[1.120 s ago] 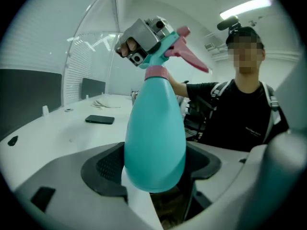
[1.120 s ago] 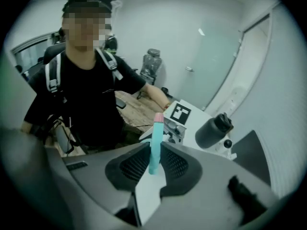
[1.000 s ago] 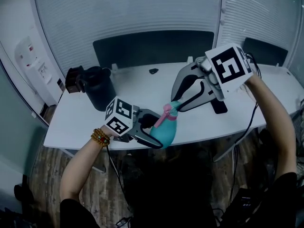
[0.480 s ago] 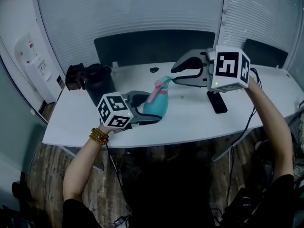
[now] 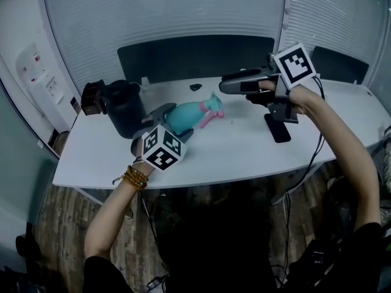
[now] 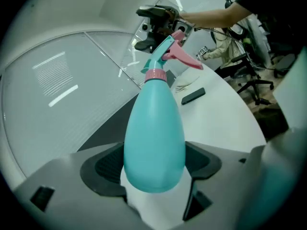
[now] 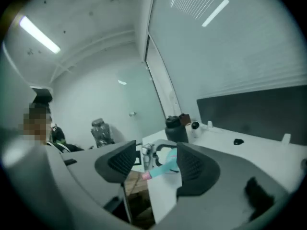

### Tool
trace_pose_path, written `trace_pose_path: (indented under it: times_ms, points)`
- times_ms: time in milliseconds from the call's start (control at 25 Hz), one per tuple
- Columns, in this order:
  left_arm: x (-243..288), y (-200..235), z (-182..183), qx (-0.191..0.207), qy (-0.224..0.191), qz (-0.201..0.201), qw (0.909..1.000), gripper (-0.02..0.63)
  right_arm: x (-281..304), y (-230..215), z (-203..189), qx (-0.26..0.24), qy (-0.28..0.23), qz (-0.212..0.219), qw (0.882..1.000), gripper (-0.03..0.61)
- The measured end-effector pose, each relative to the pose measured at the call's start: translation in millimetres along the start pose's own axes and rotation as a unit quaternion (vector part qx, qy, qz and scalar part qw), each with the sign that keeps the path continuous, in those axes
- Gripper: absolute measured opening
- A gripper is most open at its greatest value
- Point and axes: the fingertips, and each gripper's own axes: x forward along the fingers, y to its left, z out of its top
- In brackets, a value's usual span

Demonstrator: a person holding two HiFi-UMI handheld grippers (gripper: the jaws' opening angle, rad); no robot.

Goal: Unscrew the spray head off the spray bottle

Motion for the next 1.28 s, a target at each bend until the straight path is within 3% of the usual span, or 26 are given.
trace_pose_path:
  times_ms: [120, 240, 320, 440, 560, 640, 720, 800, 840, 920, 1080, 1160, 1280]
  points:
    - [1.4, 7.5, -2.2, 0.000, 0.012, 0.034, 0.9994, 0.380, 7.7, -17.5, -24.2, 0.027, 0.043, -0.028, 0.998, 0.247]
    - [-1.8, 14.8, -0.3, 0.053, 0.026, 0.081, 0.9950, 0.379, 12.4, -21.6, -36.6, 0.092, 0.043, -0.005, 0.995, 0.247]
    - [-1.8, 15.7, -1.7, 0.081, 0.039, 0.095, 0.9914, 0.379, 15.1, -30.7, -41.3, 0.115, 0.046, -0.016, 0.992, 0.247]
    - [-1.9, 15.4, -5.8, 0.066, 0.037, 0.092, 0.9928, 0.379, 19.1, -43.6, -54.5, 0.100, 0.079, -0.044, 0.991, 0.245]
    - [-3.2, 15.9, -2.2, 0.079, 0.036, 0.094, 0.9917, 0.379, 26.0, -40.6, -60.7, 0.090, 0.088, -0.041, 0.991, 0.229]
    - [-3.0, 10.8, 2.5, 0.085, 0.032, 0.081, 0.9926, 0.379, 30.6, -34.2, -60.1, 0.073, 0.090, -0.039, 0.993, 0.113]
    - [-1.7, -0.8, 5.2, 0.067, 0.017, 0.039, 0.9968, 0.380, 27.1, -32.8, -63.5, 0.021, 0.118, -0.060, 0.991, 0.098]
    - [-0.3, -18.5, 8.1, 0.042, -0.005, -0.030, 0.9986, 0.379, 22.0, -28.3, -70.9, -0.062, 0.165, -0.074, 0.982, 0.091]
    - [-1.1, -28.5, 10.1, 0.030, -0.018, -0.073, 0.9967, 0.380, 20.6, -23.5, -74.8, -0.114, 0.191, -0.076, 0.972, 0.090]
    - [-7.7, -48.1, 14.7, 0.005, -0.047, -0.159, 0.9862, 0.380, 19.4, -11.0, -82.0, -0.219, 0.243, -0.075, 0.942, 0.081]
    - [-31.8, -77.0, 27.5, -0.024, -0.115, -0.283, 0.9520, 0.379, 20.6, 27.7, -88.2, -0.354, 0.305, -0.055, 0.883, 0.078]
    - [-46.6, -88.3, 36.4, -0.040, -0.154, -0.349, 0.9234, 0.379, 21.1, 49.1, -87.9, -0.414, 0.331, -0.039, 0.847, 0.078]
    - [-72.3, -107.3, 47.0, -0.065, -0.189, -0.460, 0.8650, 0.379, 21.5, 76.4, -89.8, -0.499, 0.368, -0.006, 0.785, 0.078]
